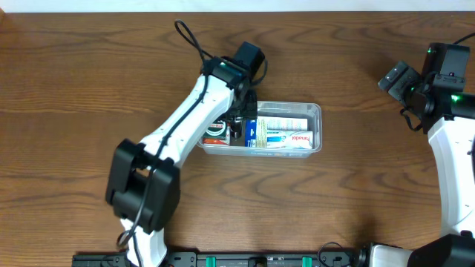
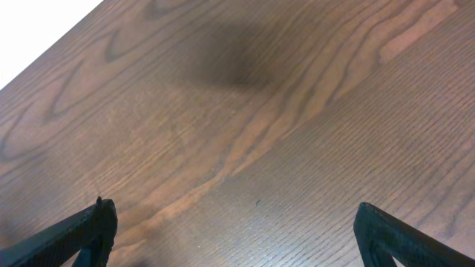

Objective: Pack container
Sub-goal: 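Open the left gripper and lift it away from the bottle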

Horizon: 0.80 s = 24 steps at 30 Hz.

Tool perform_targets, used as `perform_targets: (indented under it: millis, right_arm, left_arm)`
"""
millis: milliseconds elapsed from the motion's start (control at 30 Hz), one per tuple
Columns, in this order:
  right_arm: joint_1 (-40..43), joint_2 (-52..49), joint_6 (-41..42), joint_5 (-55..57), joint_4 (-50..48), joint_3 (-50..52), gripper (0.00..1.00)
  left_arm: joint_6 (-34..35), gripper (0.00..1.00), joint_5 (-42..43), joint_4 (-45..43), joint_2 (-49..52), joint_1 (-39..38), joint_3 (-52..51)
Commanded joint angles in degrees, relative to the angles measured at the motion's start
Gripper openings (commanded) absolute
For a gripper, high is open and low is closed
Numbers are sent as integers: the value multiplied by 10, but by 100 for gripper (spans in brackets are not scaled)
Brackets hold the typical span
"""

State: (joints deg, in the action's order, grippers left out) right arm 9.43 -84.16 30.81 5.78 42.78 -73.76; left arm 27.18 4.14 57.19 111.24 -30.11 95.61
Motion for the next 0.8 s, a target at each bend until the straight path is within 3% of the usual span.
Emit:
perform_targets:
  millis: [0,200,433,767]
  right_arm:
    - [3,-1,4,0,1,-2,99]
    - [3,-1,4,0,1,-2,99]
    - [3,-1,4,0,1,-2,99]
    - [3,-1,4,0,1,-2,99]
  left_arm:
    - [-12,76,-1,4,-70,1,14]
    - [-12,98,-1,3,-170,1,14]
    - [-28,98,-16,67,-277,2,14]
    - [-59,98,-195,180,-417,2,14]
